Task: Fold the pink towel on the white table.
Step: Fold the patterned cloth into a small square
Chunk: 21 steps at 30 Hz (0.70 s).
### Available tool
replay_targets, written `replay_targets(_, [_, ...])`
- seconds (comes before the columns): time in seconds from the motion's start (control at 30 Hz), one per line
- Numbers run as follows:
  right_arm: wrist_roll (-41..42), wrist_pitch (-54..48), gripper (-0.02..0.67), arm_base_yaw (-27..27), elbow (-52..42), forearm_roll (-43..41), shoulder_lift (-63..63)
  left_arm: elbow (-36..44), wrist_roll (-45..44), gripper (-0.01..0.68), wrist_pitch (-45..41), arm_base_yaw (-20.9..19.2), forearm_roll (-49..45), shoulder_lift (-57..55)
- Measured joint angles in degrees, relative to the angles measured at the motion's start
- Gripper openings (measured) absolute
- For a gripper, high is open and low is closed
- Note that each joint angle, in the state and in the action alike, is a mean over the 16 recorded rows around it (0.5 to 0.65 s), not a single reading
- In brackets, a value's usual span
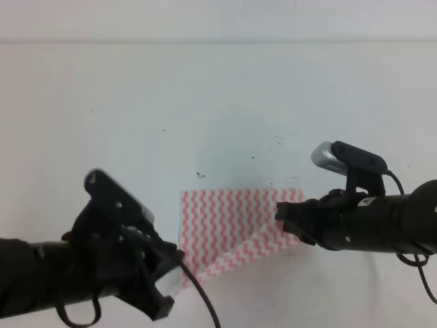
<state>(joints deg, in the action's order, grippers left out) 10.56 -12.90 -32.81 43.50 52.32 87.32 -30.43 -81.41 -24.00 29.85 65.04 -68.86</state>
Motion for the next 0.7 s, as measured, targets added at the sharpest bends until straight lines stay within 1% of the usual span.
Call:
replay_targets(0.23, [0.1,2.4,-0.017,0.0,0.0,-0.1,-0.1,0.0,-7.6,0.246,-2.2,0.0,1.1,-0.1])
replay_targets(0.37, [0.1,2.7,-0.017,0.0,0.0,-0.2,0.1,0.0,-12.2,0.299,-2.6,0.0,1.1,-0.2])
replay_targets(0.5, [0.1,2.7,-0.016,0.0,0.0,-0.3,0.2,0.0,-16.3,0.323,-2.9,0.0,1.2,-0.2])
replay_targets(0.7, [0.2,2.8,-0.016,0.0,0.0,-0.4,0.2,0.0,-20.7,0.331,-2.9,0.0,1.2,-1.7])
